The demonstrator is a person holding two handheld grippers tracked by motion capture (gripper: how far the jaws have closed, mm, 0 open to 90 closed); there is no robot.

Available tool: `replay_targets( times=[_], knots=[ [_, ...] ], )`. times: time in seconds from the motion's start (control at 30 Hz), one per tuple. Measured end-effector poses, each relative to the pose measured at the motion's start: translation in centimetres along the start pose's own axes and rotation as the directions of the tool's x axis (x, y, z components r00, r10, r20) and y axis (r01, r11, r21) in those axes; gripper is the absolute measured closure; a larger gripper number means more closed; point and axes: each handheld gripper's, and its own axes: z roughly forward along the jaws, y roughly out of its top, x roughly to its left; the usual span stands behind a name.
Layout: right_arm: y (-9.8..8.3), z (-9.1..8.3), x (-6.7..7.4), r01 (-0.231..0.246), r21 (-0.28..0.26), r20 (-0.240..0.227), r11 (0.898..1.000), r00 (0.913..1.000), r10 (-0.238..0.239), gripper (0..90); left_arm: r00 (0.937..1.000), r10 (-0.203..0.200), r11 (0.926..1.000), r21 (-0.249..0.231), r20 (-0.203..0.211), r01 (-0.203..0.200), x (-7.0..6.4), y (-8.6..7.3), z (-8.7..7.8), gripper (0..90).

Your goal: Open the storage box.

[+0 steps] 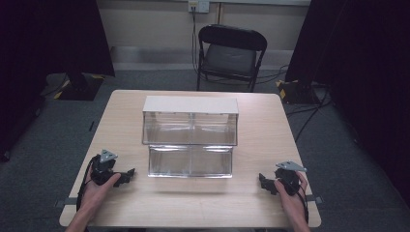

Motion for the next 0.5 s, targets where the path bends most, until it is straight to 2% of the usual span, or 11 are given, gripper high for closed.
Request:
replay_targets(
  times=[0.3, 0.33, 0.37, 0.5],
  knots=[
    [0.0, 0.0, 0.0, 0.0, 0.0, 0.0, 1.0, 1.0, 0.0, 11.9, 1.0, 0.009, 0.9999, -0.006, -0.003, -0.009, 0.3, -0.1, -0.5, 10.7],
    [0.0, 0.0, 0.0, 0.0, 0.0, 0.0, 1.0, 1.0, 0.0, 11.9, 0.9999, -0.014, 0.9998, -0.011, 0.002, 0.014, 0.4, -0.1, -0.7, 16.4],
    [0.0, 0.0, 0.0, -0.001, 0.001, 0.001, 1.0, 1.0, 0.001, 11.8, 0.9996, -0.022, 0.9997, -0.011, 0.017, 0.023, 0.4, -0.1, -0.7, 16.1],
    [0.0, 0.0, 0.0, 0.0, 0.0, 0.0, 1.0, 1.0, 0.0, 11.8, 0.9988, -0.017, 0.9997, -0.016, 0.047, 0.018, 0.3, -0.1, -1.3, 18.9]
  ],
)
